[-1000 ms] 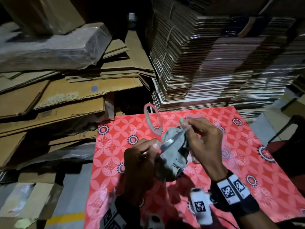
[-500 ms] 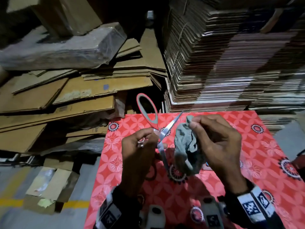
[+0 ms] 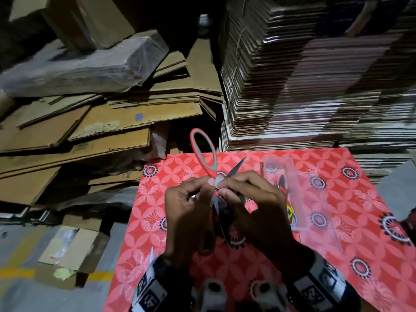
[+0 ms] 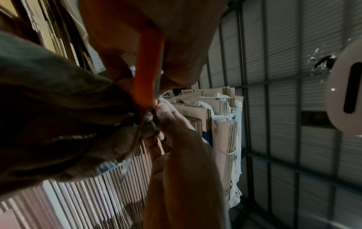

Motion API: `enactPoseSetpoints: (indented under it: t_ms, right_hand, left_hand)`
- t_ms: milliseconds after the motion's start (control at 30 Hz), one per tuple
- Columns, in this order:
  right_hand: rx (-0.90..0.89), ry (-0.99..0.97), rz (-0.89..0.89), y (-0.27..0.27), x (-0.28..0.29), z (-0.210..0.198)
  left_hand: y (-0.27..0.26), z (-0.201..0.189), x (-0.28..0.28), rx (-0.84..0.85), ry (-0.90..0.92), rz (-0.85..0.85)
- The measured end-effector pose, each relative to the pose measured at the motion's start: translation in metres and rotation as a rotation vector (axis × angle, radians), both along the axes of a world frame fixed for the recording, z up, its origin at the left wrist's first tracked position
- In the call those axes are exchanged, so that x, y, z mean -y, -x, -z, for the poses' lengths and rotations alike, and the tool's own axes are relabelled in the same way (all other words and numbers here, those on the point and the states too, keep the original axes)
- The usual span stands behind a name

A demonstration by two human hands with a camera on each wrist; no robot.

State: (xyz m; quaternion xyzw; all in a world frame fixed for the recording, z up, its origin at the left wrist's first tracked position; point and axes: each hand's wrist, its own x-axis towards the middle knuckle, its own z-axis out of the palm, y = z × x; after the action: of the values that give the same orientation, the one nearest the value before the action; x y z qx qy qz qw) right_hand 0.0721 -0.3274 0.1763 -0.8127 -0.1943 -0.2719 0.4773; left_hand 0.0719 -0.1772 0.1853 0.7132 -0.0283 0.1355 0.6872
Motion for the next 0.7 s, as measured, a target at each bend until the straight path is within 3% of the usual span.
enactPoseSetpoints:
  t_ms: [167, 367, 567, 700]
  right_hand:
    - [-0.062, -0.093, 0.103, -0.026, 0.039, -0.005]
    - [0.054, 0.077, 0.008, 0.008, 0.017, 0.002]
    - [-0.006, -0.104, 0.147, -0.029, 0.06, -0.013]
    - [0.055, -0.015, 0.129, -0.015, 0.05, -0.002]
  left_hand:
    - [0.01, 0.008, 0.01, 0.004, -0.075, -0.016]
    - [0.005, 0.009, 0.016, 0.009, -0.094, -0.049]
    - [0.011, 0.011, 0.024, 0.003, -0.134, -0.064]
    - [0.013, 0.008, 0.025, 0.0, -0.148, -0.068]
